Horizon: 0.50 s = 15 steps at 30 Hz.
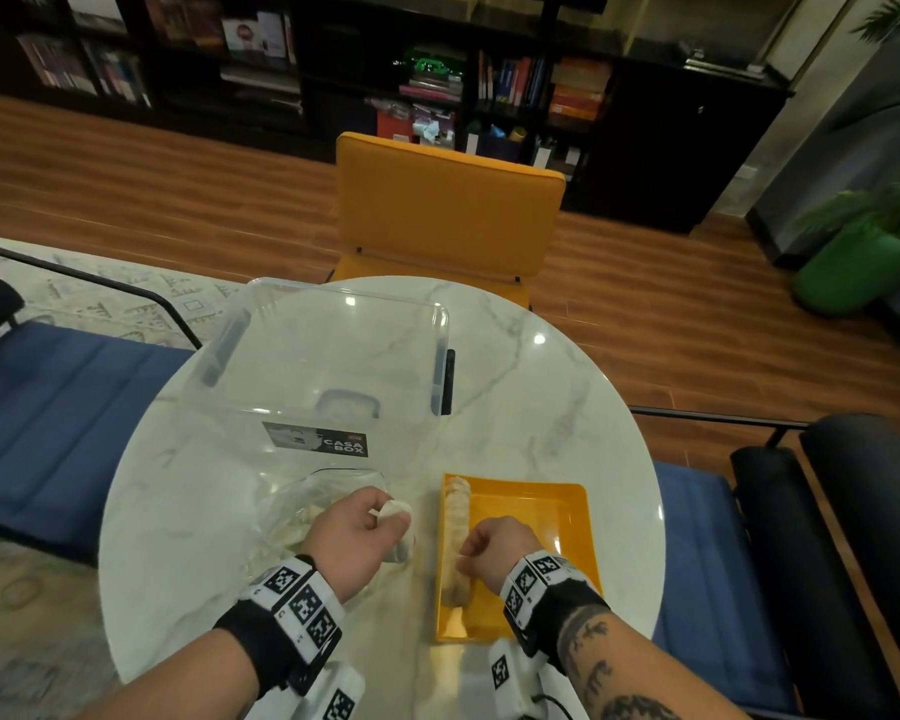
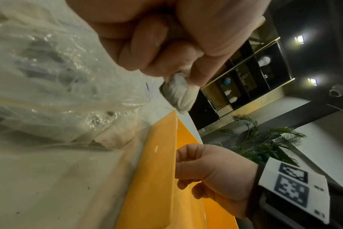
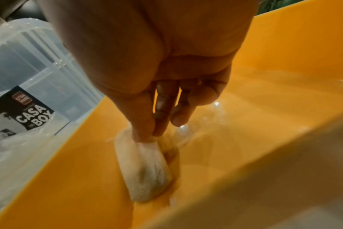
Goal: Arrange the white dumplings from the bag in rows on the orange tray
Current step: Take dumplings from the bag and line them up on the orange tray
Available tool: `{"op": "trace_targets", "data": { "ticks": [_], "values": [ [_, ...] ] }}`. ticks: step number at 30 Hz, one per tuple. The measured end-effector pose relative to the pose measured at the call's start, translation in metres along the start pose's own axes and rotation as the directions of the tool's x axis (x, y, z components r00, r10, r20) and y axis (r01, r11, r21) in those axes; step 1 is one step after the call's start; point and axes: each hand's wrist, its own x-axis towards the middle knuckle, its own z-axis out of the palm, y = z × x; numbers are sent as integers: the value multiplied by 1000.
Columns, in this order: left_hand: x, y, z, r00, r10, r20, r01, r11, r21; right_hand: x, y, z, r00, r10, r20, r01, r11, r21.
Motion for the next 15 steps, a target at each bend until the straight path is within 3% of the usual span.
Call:
{"op": "trace_targets", "data": {
  "ticks": [11, 15],
  "values": [
    [-1, 6, 8, 995, 13, 96, -16, 999, 31, 1, 0, -1, 999, 30, 11, -30, 999, -20],
    [-2, 11, 12, 991, 48, 126, -50, 999, 17, -10, -7, -23, 991, -102, -87, 106, 994, 38]
  ]
}}
